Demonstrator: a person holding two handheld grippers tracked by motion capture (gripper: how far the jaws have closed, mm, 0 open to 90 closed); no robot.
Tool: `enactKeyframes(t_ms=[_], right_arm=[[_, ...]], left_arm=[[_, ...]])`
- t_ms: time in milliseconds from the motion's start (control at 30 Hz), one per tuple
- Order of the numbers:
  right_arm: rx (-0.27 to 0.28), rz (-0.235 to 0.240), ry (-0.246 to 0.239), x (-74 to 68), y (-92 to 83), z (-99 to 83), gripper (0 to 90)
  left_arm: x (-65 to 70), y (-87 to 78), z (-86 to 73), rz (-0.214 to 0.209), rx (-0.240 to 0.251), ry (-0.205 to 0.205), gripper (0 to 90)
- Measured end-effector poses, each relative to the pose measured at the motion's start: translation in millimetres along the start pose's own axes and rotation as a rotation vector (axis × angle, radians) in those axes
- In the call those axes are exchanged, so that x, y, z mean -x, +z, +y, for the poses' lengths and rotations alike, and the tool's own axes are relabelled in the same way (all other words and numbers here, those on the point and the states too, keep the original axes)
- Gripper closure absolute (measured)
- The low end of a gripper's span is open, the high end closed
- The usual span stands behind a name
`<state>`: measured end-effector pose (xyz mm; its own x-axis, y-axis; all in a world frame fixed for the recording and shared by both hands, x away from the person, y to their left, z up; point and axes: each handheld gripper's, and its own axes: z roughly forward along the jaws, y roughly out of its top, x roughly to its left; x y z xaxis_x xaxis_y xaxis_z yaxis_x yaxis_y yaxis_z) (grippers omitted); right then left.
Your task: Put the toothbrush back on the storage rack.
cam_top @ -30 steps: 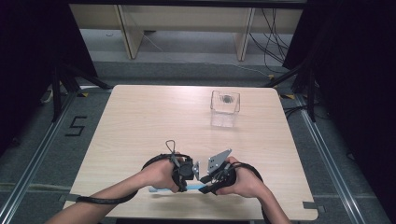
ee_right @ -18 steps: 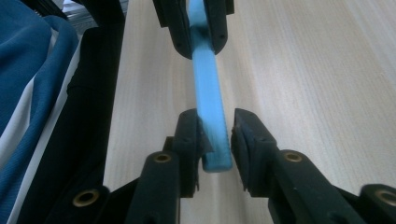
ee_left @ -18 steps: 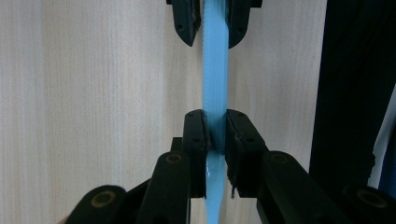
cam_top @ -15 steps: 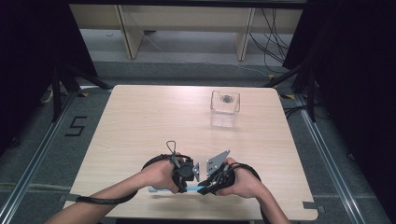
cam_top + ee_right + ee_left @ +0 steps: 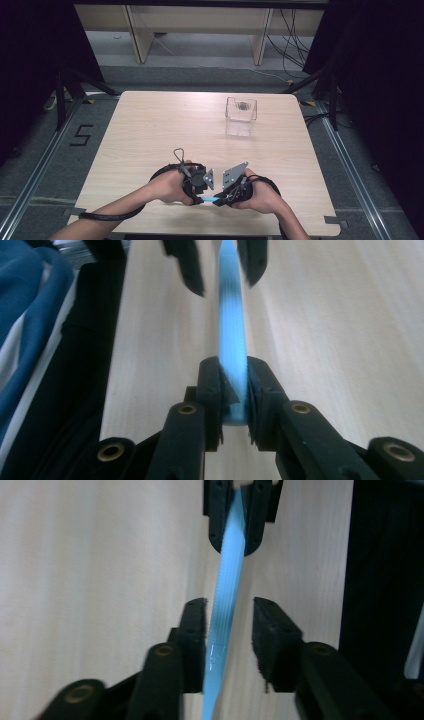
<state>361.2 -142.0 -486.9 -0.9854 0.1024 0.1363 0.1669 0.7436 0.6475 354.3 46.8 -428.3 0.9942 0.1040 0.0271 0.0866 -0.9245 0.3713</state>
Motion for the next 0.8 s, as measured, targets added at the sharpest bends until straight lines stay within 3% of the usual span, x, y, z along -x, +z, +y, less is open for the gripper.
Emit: enactKeyframes(t_ms=[67, 100, 133, 200, 233, 267, 300, 333, 367, 400, 433, 467, 500, 567, 600, 633, 667, 700, 800], right_arm=[[0.024, -0.055, 0.010, 1.0, -7.3, -4.5, 78.9], [0.037, -0.080, 0.038, 0.9, -11.3, -7.8, 78.9], [0.079, -0.180, 0.074, 1.7, -21.9, -15.6, 78.9], [0.101, -0.202, 0.102, 1.5, -25.5, -19.2, 78.9], [0.130, -0.248, 0.126, 0.9, -30.9, -24.0, 78.9], [0.159, -0.294, 0.156, -1.4, -36.6, -28.5, 78.9], [0.205, -0.351, 0.163, -2.5, -43.2, -33.8, 78.9], [0.293, -0.419, 0.209, -8.6, -49.8, -38.8, 78.9], [0.293, -0.419, 0.209, -8.6, -49.8, -38.8, 78.9], [0.402, -0.512, 0.204, -13.1, -56.6, -42.0, 78.9], [0.402, -0.512, 0.204, -13.1, -56.6, -42.0, 78.9], [0.489, -0.576, 0.223, -18.4, -58.3, -42.1, 78.9], [0.489, -0.576, 0.223, -18.4, -58.3, -42.1, 78.9], [0.555, -0.626, 0.231, -22.7, -58.2, -40.3, 78.9], [0.577, -0.635, 0.235, -24.6, -57.2, -38.9, 78.9], [0.605, -0.647, 0.264, -29.0, -54.8, -35.2, 78.9], [0.613, -0.674, 0.226, -28.3, -55.0, -33.5, 78.9], [0.626, -0.667, 0.242, -30.1, -54.2, -31.5, 78.9], [0.652, -0.673, 0.239, -32.8, -52.4, -24.3, 78.9]], left_arm=[[0.5, -9.2, -5.0, 0.055, 0.100, -0.039, 58.7], [1.6, -11.5, -7.8, 0.068, 0.151, -0.075, 56.1], [2.0, -19.1, -17.4, 0.099, 0.255, -0.135, 51.1], [0.5, -23.1, -23.5, 0.115, 0.282, -0.150, 49.7], [-0.8, -26.3, -30.0, 0.130, 0.309, -0.166, 47.9], [0.3, -25.8, -37.3, 0.146, 0.388, -0.234, 45.6], [0.1, -25.0, -43.7, 0.155, 0.438, -0.275, 42.4], [0.0, -23.0, -48.0, 0.155, 0.485, -0.319, 38.1], [-0.8, -20.0, -53.7, 0.150, 0.533, -0.368, 38.1], [-4.4, -12.3, -63.4, 0.133, 0.617, -0.456, 33.7], [-4.4, -12.3, -63.4, 0.133, 0.617, -0.456, 32.7], [-7.3, -7.2, -67.8, 0.124, 0.667, -0.514, 31.8], [-8.9, -4.9, -69.4, 0.126, 0.693, -0.544, 31.8], [-14.8, -0.6, -72.0, 0.105, 0.754, -0.609, 31.2], [-19.6, 1.3, -71.6, 0.067, 0.802, -0.647, 31.2], [-21.2, 0.9, -70.8, 0.057, 0.814, -0.665, 31.9], [-23.1, 0.5, -69.7, 0.041, 0.835, -0.674, 32.3], [-25.4, -0.9, -66.7, 0.027, 0.873, -0.685, 32.8], [-29.1, -7.8, -57.5, 0.038, 0.942, -0.673, 34.1]])
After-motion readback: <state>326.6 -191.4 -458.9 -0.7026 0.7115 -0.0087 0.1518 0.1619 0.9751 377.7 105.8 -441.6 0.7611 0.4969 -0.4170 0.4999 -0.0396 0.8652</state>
